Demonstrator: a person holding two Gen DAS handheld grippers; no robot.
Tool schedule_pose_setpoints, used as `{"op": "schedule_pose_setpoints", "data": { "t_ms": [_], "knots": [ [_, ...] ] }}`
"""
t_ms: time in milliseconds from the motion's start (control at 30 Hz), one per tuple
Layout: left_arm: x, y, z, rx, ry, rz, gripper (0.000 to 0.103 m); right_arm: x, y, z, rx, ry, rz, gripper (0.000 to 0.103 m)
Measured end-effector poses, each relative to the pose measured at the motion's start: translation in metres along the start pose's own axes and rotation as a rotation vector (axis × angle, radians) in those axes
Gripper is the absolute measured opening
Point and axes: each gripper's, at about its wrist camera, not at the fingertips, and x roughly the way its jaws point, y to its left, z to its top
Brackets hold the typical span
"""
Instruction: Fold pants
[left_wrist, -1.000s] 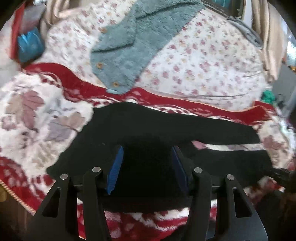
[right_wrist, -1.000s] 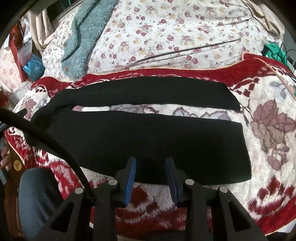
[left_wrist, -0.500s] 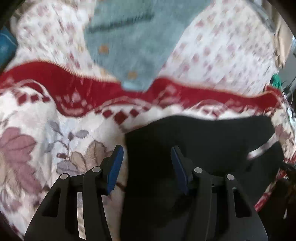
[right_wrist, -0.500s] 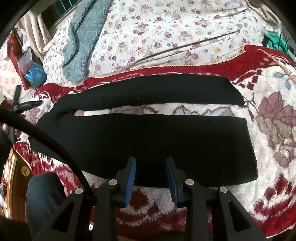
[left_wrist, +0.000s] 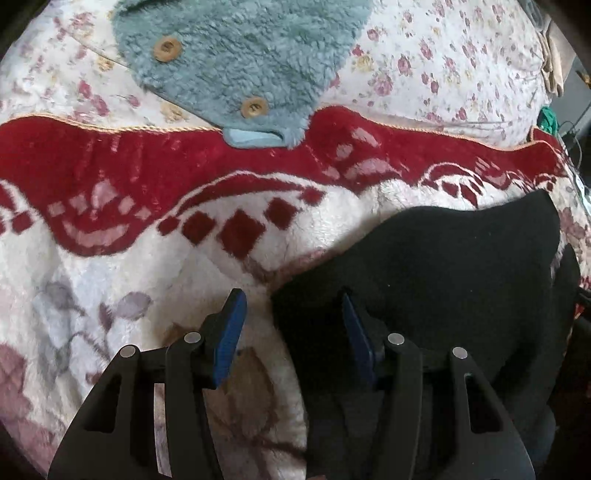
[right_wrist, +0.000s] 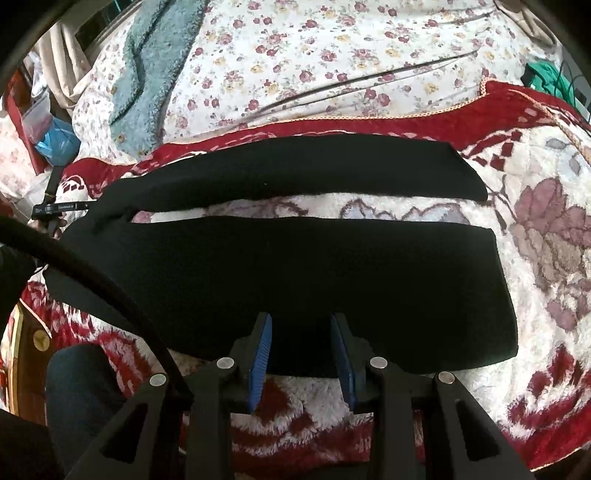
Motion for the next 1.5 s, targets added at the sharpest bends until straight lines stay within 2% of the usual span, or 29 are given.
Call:
{"op": "schedule_pose_setpoints", "data": {
  "t_ms": [100,133,167,200,233,333,367,433,500,533,600,633,700,733,800,900,1000,1033,1167,1333,1367,1500],
  "knots": [
    [0.004,-0.002,0.001,0.008,-0.021,-0.019,0.054,0.000,0.001,0.000,0.003,-0.003,-0.005,0.031],
    [0.004,-0.002,0.000,0.005,-0.034,-0.025,0.050,-0.001,0.000,0.000,0.006,-0.006,-0.004,0.031],
    [0.003,-0.003,-0.002,-0.004,-0.042,-0.046,0.041,-0.002,0.000,0.000,0.009,-0.012,-0.001,0.031],
    [0.001,-0.003,-0.004,-0.009,-0.056,-0.069,0.021,-0.003,-0.001,0.000,0.014,-0.019,0.005,0.031],
    [-0.003,-0.005,-0.007,-0.010,-0.069,-0.057,0.009,-0.008,-0.005,0.001,0.034,-0.042,0.014,0.031],
    [-0.014,-0.016,-0.016,0.008,-0.098,-0.006,0.009,-0.025,-0.023,0.012,0.112,-0.105,0.055,0.031],
    [-0.018,-0.019,-0.019,0.011,-0.111,0.004,0.009,-0.029,-0.029,0.020,0.116,-0.114,0.040,0.031],
    [-0.033,-0.023,-0.021,-0.004,-0.161,0.020,0.008,-0.037,-0.042,0.046,0.092,-0.119,-0.061,0.031],
    [-0.053,-0.027,-0.023,-0.021,-0.226,0.017,0.008,-0.040,-0.058,0.071,0.071,-0.122,-0.125,0.031],
    [-0.061,-0.030,-0.022,-0.027,-0.250,0.016,0.008,-0.037,-0.074,0.090,0.052,-0.113,-0.191,0.031],
    [-0.079,-0.039,-0.022,-0.027,-0.294,0.025,0.008,-0.026,-0.099,0.114,0.057,-0.062,-0.235,0.032],
    [-0.086,-0.045,-0.022,-0.023,-0.306,0.035,0.008,-0.014,-0.121,0.131,0.101,-0.019,-0.242,0.032],
    [-0.095,-0.056,-0.023,-0.009,-0.325,0.057,0.008,0.004,-0.148,0.151,0.170,0.040,-0.214,0.032],
    [-0.098,-0.062,-0.022,-0.007,-0.331,0.065,0.008,0.016,-0.164,0.163,0.226,0.060,-0.157,0.032],
    [-0.103,-0.069,-0.019,-0.013,-0.343,0.070,0.008,0.031,-0.180,0.179,0.273,0.081,-0.103,0.032],
    [-0.111,-0.074,-0.018,-0.037,-0.357,0.079,0.008,0.056,-0.203,0.206,0.342,0.091,-0.049,0.032],
    [-0.111,-0.079,-0.016,-0.050,-0.352,0.094,0.008,0.079,-0.211,0.214,0.411,0.165,0.034,0.032],
    [-0.112,-0.081,-0.017,-0.052,-0.349,0.098,0.008,0.087,-0.213,0.217,0.417,0.192,0.037,0.032],
    [-0.106,-0.080,-0.014,-0.071,-0.333,0.109,0.008,0.104,-0.212,0.219,0.393,0.234,0.080,0.031],
    [-0.100,-0.079,-0.013,-0.085,-0.324,0.122,0.008,0.112,-0.197,0.218,0.290,0.242,0.070,0.013],
    [-0.099,-0.079,-0.013,-0.087,-0.317,0.127,0.008,0.111,-0.195,0.217,0.279,0.237,0.071,0.007],
    [-0.105,-0.081,-0.015,-0.087,-0.313,0.146,0.008,0.090,-0.184,0.218,0.211,0.175,0.067,0.006]
  ]
}}
